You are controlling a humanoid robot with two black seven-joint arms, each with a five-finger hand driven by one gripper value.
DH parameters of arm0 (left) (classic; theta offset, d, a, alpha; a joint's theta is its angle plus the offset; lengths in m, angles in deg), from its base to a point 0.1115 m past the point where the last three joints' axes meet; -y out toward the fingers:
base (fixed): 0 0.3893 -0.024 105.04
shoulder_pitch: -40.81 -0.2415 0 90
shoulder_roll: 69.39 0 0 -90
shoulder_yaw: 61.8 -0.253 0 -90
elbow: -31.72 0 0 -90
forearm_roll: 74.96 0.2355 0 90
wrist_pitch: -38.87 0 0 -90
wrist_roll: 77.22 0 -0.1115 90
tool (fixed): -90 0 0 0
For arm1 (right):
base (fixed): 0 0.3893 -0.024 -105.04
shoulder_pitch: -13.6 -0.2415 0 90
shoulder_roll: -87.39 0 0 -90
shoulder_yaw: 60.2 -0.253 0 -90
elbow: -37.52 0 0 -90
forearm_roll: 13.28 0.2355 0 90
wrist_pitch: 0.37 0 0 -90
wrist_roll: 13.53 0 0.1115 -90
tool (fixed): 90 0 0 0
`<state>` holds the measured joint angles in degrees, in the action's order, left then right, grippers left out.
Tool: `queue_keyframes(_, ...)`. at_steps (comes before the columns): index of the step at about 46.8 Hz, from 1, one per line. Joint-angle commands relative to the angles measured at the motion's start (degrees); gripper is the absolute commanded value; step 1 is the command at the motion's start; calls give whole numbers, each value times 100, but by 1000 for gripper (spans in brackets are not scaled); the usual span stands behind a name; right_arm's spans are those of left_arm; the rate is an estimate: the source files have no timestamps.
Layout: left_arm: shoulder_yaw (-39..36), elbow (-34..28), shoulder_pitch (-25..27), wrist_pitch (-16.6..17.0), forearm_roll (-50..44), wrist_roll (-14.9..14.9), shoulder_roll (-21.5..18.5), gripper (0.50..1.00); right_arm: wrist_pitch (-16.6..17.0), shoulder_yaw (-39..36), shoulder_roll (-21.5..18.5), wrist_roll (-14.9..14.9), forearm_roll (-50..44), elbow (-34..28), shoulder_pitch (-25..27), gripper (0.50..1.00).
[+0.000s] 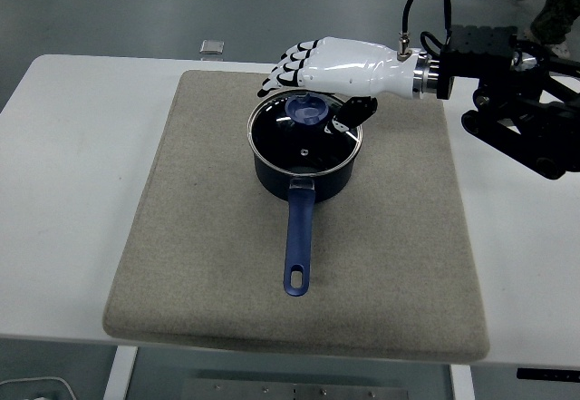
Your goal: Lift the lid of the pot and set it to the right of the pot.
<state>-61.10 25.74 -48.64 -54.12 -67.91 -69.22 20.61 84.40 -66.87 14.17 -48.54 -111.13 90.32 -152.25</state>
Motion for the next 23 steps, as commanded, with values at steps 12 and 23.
queue_keyframes(12,-1,0,-2,0,-2,0,0,1000,-180,95,9,1,-251,-139,9,893)
queue_keyframes(23,-1,0,-2,0,-2,0,0,1000,-321,210,9,1,-401,-288,-9,893)
